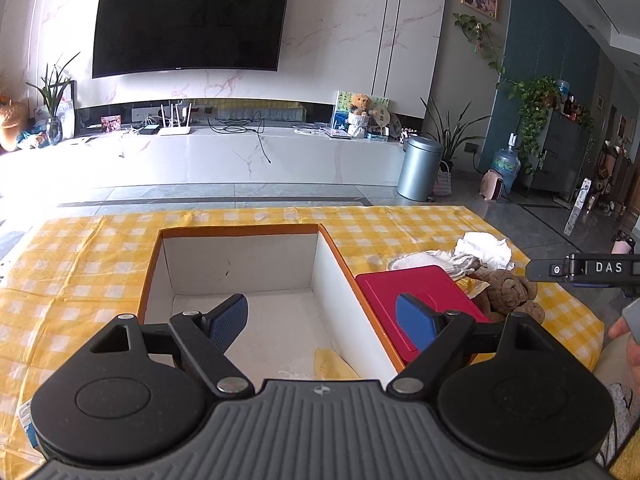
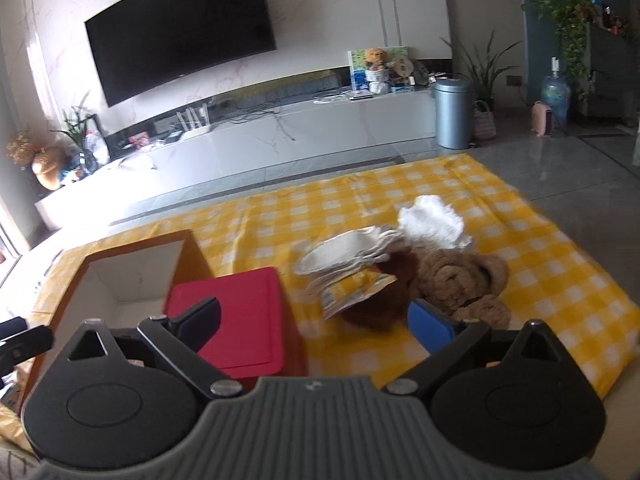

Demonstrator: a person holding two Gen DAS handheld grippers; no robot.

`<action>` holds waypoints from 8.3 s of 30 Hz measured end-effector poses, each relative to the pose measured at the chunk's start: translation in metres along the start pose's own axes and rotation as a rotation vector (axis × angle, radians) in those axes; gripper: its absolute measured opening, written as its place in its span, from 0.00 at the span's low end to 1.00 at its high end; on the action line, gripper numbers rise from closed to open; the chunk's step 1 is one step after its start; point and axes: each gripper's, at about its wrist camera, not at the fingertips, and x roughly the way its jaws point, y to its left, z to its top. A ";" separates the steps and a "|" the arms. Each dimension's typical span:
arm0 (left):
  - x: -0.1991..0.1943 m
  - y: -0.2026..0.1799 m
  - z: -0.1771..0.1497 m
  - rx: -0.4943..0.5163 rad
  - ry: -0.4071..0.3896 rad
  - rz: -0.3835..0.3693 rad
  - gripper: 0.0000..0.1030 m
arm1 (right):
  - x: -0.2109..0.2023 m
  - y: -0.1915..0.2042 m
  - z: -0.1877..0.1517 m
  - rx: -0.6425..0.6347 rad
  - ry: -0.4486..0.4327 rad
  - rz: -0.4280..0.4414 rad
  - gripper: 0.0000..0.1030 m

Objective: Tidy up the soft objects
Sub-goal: 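Reach the right tool to the brown fluffy towel teddy and grasp it, then grasp the yellow snack packet with the left tool while the right holds the teddy, then carry the brown teddy and yellow packet in both tools over the white box, then open the right tool to drop the teddy while the left releases the packet into the box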

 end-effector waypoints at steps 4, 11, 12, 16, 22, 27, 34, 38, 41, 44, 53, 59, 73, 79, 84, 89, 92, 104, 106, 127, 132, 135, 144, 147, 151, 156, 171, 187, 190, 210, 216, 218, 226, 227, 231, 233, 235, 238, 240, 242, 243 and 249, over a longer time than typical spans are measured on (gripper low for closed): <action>0.012 -0.019 0.013 0.054 0.036 -0.065 0.95 | 0.013 -0.028 0.035 0.000 -0.030 -0.160 0.96; 0.043 -0.057 0.027 0.107 0.117 -0.113 0.94 | 0.064 -0.045 0.041 0.038 0.057 -0.160 0.96; 0.048 -0.061 0.028 0.114 0.128 -0.107 0.94 | 0.072 -0.045 0.034 0.024 0.085 -0.147 0.96; 0.069 -0.074 0.029 0.134 0.172 -0.100 0.94 | 0.101 -0.046 0.004 -0.049 0.204 -0.168 0.94; 0.089 -0.088 0.032 0.150 0.206 -0.096 0.94 | 0.115 -0.079 -0.002 0.104 0.213 -0.158 0.94; 0.092 -0.097 0.031 0.169 0.227 -0.104 0.94 | 0.143 -0.093 -0.008 0.048 0.290 -0.365 0.94; 0.088 -0.108 0.029 0.200 0.238 -0.097 0.94 | 0.169 -0.114 -0.012 0.071 0.324 -0.324 0.82; 0.080 -0.114 0.030 0.224 0.228 -0.100 0.94 | 0.167 -0.113 -0.017 0.048 0.323 -0.332 0.58; 0.076 -0.117 0.030 0.237 0.222 -0.095 0.94 | 0.160 -0.115 -0.017 0.074 0.308 -0.311 0.50; 0.074 -0.120 0.028 0.250 0.220 -0.092 0.94 | 0.151 -0.115 -0.017 0.070 0.300 -0.315 0.48; 0.085 -0.132 0.033 0.292 0.220 -0.080 0.94 | 0.094 -0.112 -0.020 0.128 0.216 -0.144 0.45; 0.103 -0.140 0.041 0.296 0.227 -0.073 0.94 | 0.066 -0.112 -0.014 0.177 0.121 -0.045 0.45; 0.177 -0.161 0.047 0.303 0.345 -0.121 0.94 | 0.058 -0.136 -0.018 0.317 0.081 -0.012 0.45; 0.208 -0.190 0.038 0.371 0.405 -0.138 0.94 | 0.056 -0.144 -0.020 0.335 0.080 -0.091 0.45; 0.231 -0.207 0.029 0.390 0.424 -0.139 0.94 | 0.055 -0.155 -0.023 0.359 0.085 -0.120 0.45; 0.248 -0.216 0.019 0.415 0.429 -0.089 0.94 | 0.053 -0.160 -0.026 0.369 0.083 -0.125 0.38; 0.261 -0.219 0.011 0.427 0.457 -0.027 0.92 | 0.057 -0.160 -0.026 0.367 0.098 -0.111 0.32; 0.273 -0.235 -0.003 0.488 0.453 0.116 0.32 | 0.094 -0.149 -0.037 0.242 0.288 -0.201 0.74; 0.266 -0.234 -0.001 0.506 0.441 0.108 0.25 | 0.095 -0.153 -0.039 0.248 0.300 -0.222 0.74; 0.148 -0.199 0.039 0.369 0.439 -0.190 0.09 | 0.091 -0.149 -0.036 0.236 0.275 -0.218 0.74; 0.155 -0.194 0.030 0.372 0.484 -0.193 0.09 | 0.091 -0.148 -0.035 0.229 0.280 -0.220 0.74; 0.166 -0.196 0.019 0.386 0.501 -0.165 0.10 | 0.093 -0.147 -0.036 0.223 0.293 -0.215 0.74; 0.191 -0.224 -0.016 0.492 0.601 -0.191 0.55 | 0.109 -0.146 -0.042 0.200 0.383 -0.245 0.81; 0.194 -0.244 -0.036 0.646 0.548 -0.134 0.76 | 0.108 -0.147 -0.043 0.200 0.382 -0.241 0.82; 0.209 -0.257 -0.055 0.662 0.614 -0.143 0.75 | 0.108 -0.148 -0.043 0.205 0.384 -0.238 0.82; 0.212 -0.263 -0.063 0.667 0.611 -0.120 0.51 | 0.108 -0.150 -0.044 0.213 0.383 -0.230 0.82; 0.173 -0.232 -0.027 0.570 0.538 -0.135 0.23 | 0.119 -0.146 -0.046 0.179 0.411 -0.213 0.65; 0.116 -0.167 0.015 0.315 0.450 -0.298 0.21 | 0.074 -0.132 -0.026 0.169 0.192 -0.210 0.47; 0.105 -0.153 0.018 0.267 0.432 -0.325 0.21 | 0.061 -0.126 -0.018 0.185 0.135 -0.152 0.47; 0.021 -0.015 0.037 -0.126 0.144 -0.376 0.20 | -0.011 -0.012 0.014 0.033 -0.100 0.182 0.47; 0.011 0.052 0.025 -0.293 0.082 -0.338 0.20 | -0.012 0.030 0.014 -0.019 -0.078 0.303 0.47; 0.015 0.071 0.021 -0.339 0.079 -0.323 0.20 | -0.012 0.045 0.013 -0.035 -0.068 0.344 0.47; 0.017 0.119 0.021 -0.448 0.057 -0.281 0.20 | 0.008 0.127 -0.001 -0.143 0.028 0.448 0.47; 0.015 0.124 0.018 -0.458 0.052 -0.274 0.20 | 0.013 0.137 -0.002 -0.165 0.050 0.454 0.47; 0.008 0.147 0.009 -0.486 0.035 -0.227 0.20 | 0.044 0.179 -0.009 -0.257 0.145 0.422 0.47; 0.004 0.157 0.005 -0.498 0.026 -0.190 0.20 | 0.062 0.195 -0.011 -0.282 0.188 0.397 0.47; 0.003 0.165 0.004 -0.515 0.017 -0.164 0.20 | 0.080 0.211 -0.013 -0.300 0.229 0.383 0.47; 0.000 0.176 0.002 -0.539 0.003 -0.139 0.20 | 0.104 0.231 -0.020 -0.339 0.295 0.397 0.47; -0.002 0.185 -0.001 -0.558 -0.006 -0.141 0.20 | 0.117 0.247 -0.027 -0.400 0.331 0.394 0.47; -0.005 0.193 -0.002 -0.584 -0.013 -0.150 0.20 | 0.127 0.264 -0.040 -0.508 0.372 0.383 0.48; -0.007 0.197 -0.003 -0.592 -0.016 -0.150 0.20 | 0.134 0.273 -0.049 -0.581 0.395 0.372 0.48; -0.008 0.204 -0.005 -0.613 -0.022 -0.143 0.20 | 0.152 0.302 -0.071 -0.811 0.493 0.414 0.48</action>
